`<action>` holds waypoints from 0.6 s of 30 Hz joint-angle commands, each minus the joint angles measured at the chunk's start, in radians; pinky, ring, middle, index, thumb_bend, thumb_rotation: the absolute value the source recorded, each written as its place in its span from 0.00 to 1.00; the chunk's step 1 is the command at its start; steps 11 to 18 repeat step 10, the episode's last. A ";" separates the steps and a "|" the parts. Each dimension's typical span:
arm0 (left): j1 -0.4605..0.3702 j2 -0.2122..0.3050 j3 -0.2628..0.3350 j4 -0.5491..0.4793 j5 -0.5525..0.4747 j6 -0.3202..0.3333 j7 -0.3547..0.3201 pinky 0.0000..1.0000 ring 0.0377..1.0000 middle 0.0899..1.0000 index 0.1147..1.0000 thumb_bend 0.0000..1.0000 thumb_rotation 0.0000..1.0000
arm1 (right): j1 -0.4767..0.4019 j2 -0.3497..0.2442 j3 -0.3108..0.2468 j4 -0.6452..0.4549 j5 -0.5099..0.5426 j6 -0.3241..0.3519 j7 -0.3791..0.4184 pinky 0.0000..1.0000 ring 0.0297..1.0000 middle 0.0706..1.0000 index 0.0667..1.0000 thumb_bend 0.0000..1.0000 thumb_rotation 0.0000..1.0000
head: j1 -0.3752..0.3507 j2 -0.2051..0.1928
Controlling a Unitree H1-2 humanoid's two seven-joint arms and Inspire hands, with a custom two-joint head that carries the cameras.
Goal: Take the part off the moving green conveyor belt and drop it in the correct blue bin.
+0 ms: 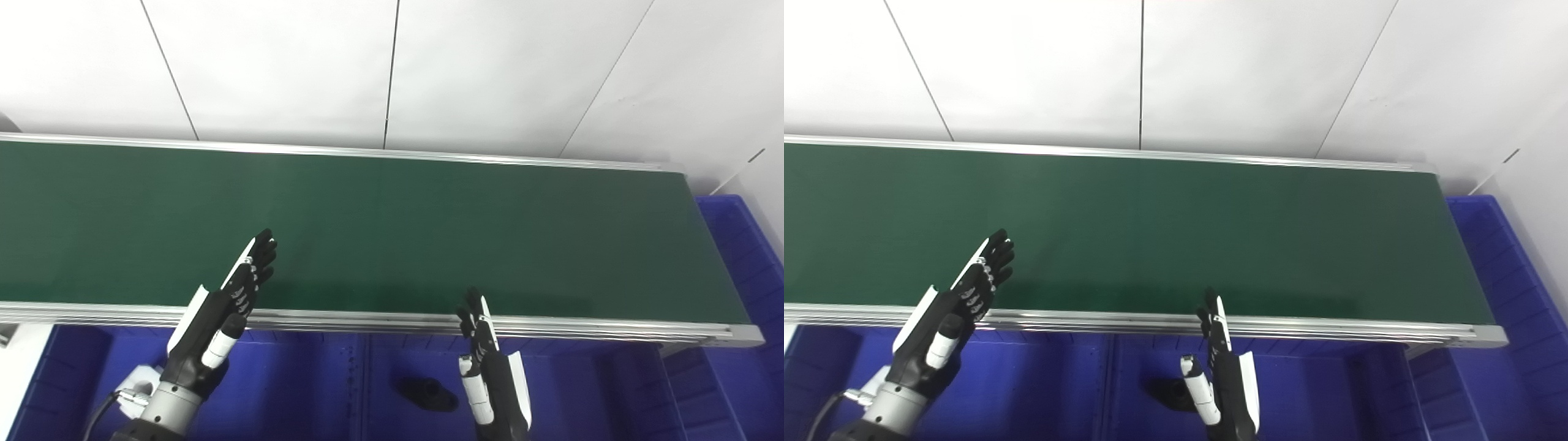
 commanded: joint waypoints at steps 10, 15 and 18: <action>0.111 -0.121 -0.002 -0.279 -0.126 0.146 0.122 1.00 1.00 1.00 1.00 0.91 0.86 | 0.044 0.076 0.071 -0.107 -0.004 0.007 -0.008 0.96 0.95 0.99 1.00 0.82 1.00 | 0.120 0.035; 0.111 -0.121 -0.002 -0.279 -0.126 0.146 0.122 1.00 1.00 1.00 1.00 0.91 0.86 | 0.044 0.076 0.071 -0.107 -0.004 0.007 -0.008 0.96 0.95 0.99 1.00 0.82 1.00 | 0.120 0.035; 0.111 -0.121 -0.002 -0.279 -0.126 0.146 0.122 1.00 1.00 1.00 1.00 0.91 0.86 | 0.044 0.076 0.071 -0.107 -0.004 0.007 -0.008 0.96 0.95 0.99 1.00 0.82 1.00 | 0.120 0.035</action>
